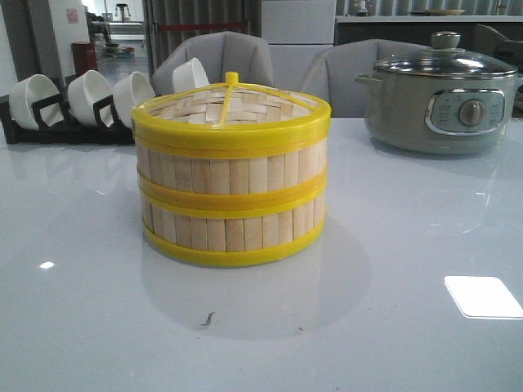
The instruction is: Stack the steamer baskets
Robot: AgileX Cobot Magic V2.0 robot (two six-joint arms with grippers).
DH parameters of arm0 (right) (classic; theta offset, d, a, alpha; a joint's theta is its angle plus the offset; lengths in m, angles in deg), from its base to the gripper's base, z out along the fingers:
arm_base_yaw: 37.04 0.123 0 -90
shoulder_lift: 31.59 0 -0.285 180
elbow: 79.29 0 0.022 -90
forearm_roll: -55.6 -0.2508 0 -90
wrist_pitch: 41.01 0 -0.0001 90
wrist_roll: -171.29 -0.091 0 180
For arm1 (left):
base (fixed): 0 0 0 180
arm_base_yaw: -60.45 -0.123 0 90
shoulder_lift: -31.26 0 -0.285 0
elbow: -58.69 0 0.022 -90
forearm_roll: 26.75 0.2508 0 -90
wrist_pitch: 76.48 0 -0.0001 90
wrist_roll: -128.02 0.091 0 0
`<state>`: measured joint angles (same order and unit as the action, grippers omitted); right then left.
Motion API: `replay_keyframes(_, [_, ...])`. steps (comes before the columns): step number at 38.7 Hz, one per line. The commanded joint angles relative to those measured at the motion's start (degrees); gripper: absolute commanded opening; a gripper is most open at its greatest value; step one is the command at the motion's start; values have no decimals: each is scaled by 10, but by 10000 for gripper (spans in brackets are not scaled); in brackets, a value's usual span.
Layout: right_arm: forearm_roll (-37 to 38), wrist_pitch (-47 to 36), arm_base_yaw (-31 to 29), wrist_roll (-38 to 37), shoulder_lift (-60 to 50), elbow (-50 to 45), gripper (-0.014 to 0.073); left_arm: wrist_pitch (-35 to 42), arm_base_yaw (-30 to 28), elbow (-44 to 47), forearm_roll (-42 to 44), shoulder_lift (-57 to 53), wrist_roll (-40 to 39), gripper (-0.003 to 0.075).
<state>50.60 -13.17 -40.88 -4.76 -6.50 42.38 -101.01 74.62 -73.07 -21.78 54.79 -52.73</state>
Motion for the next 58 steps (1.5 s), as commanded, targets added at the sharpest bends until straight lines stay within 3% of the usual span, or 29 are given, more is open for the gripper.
replay_keyframes(1, [2, -42, -3, 2, 3, 17, 66, 52, 0, -16, 0, 7, -5, 85])
replay_keyframes(44, [2, -42, -3, 2, 3, 17, 66, 53, 0, -12, 2, 7, -5, 85])
replay_keyframes(58, [2, -42, -3, 2, 3, 17, 66, 117, -42, 53, -1, 2, -5, 85])
